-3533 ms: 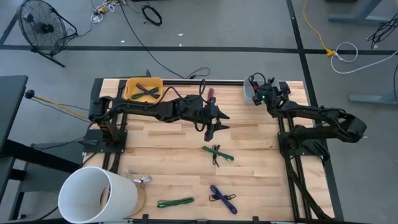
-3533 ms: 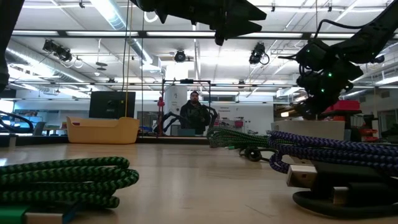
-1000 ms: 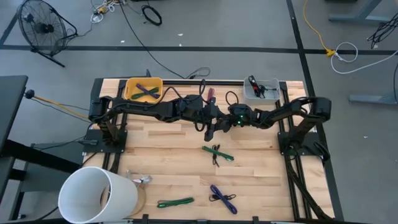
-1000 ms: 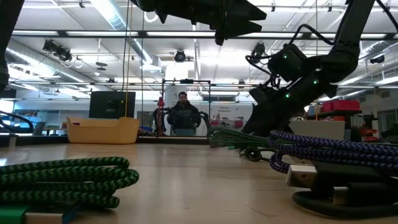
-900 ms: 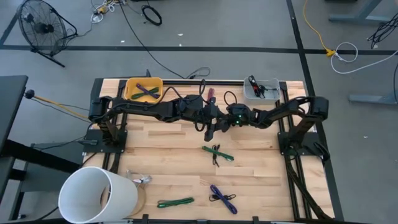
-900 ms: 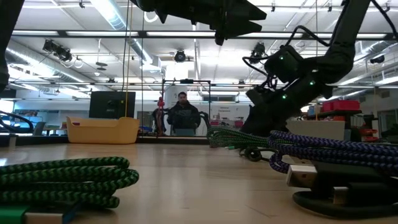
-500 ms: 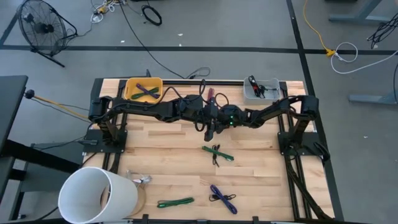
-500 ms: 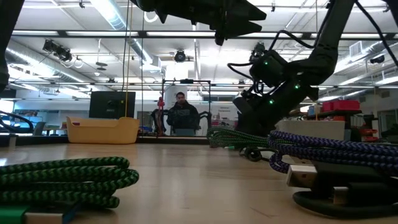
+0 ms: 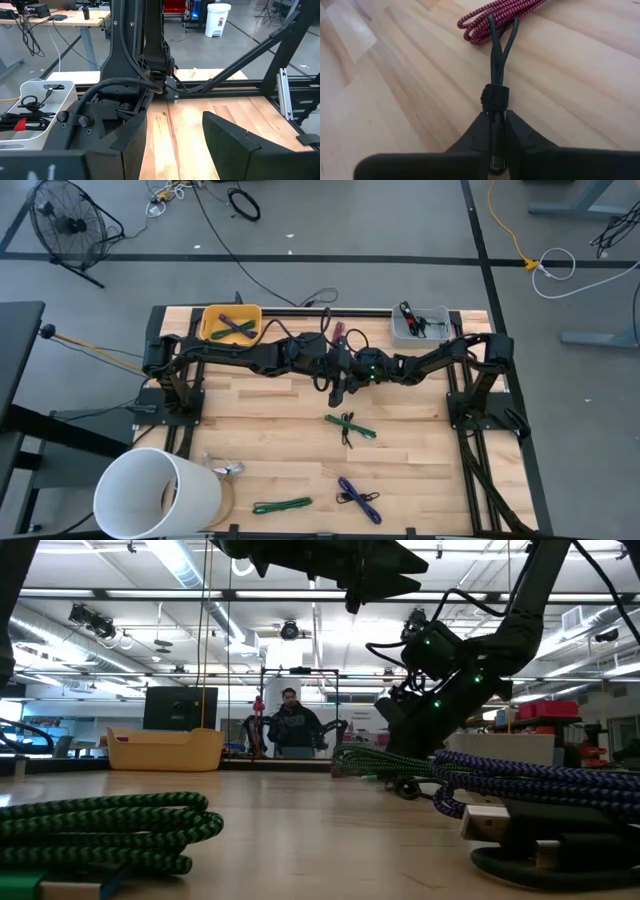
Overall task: Pick & Place USB Port
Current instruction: Put the black charger cable into the gray bin
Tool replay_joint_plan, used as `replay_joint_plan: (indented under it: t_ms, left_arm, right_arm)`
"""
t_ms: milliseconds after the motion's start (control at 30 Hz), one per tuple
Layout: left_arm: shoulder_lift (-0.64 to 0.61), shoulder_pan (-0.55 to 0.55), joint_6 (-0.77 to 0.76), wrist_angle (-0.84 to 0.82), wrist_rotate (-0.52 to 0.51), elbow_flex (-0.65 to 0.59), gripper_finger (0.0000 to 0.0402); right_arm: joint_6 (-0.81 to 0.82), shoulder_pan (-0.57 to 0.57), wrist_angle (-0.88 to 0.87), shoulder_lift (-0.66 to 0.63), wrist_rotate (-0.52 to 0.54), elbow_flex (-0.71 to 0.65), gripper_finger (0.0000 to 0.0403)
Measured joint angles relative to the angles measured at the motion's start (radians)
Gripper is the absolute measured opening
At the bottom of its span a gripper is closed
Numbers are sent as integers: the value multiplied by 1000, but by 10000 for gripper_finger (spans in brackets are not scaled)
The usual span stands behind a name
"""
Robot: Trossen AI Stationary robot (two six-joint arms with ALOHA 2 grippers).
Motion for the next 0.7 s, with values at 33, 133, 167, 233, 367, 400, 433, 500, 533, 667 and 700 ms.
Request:
replay_joint_plan:
  t_ms: [33, 133, 167, 233, 367, 400, 433, 500, 533, 667, 700]
  left_arm:
    - [0, 0, 0, 0, 0, 0, 197]
    - [0, 0, -5, 0, 0, 0, 197]
    - [0, 0, -5, 0, 0, 0, 197]
    - [0, 0, -6, 0, 0, 0, 197]
    - [0, 0, -6, 0, 0, 0, 197]
    - [0, 0, -6, 0, 0, 0, 197]
    - [0, 0, -6, 0, 0, 0, 197]
    - [0, 1, -6, 0, 0, 0, 197]
    - [0, 1, -3, 1, 0, 0, 197]
    - [0, 1, 0, 1, 0, 0, 197]
    - [0, 1, 1, 1, 0, 0, 197]
  right_arm:
    - [-1, 0, -23, -16, -1, -1, 23]
    - [-16, 0, -113, -89, 7, -6, 23]
    - [-23, 0, -142, -122, 16, -6, 23]
    - [-40, 1, -205, -201, 57, -5, 23]
    - [-80, 0, -370, -376, 126, -4, 23]
    - [-91, -1, -422, -421, 146, 6, 23]
    - [-104, -5, -480, -464, 168, 20, 23]
    - [-130, -13, -617, -543, 235, 58, 23]
    - [-144, -17, -683, -576, 278, 80, 23]
    - [-192, -44, -870, -671, 407, 174, 23]
    - [-206, -53, -896, -686, 420, 196, 23]
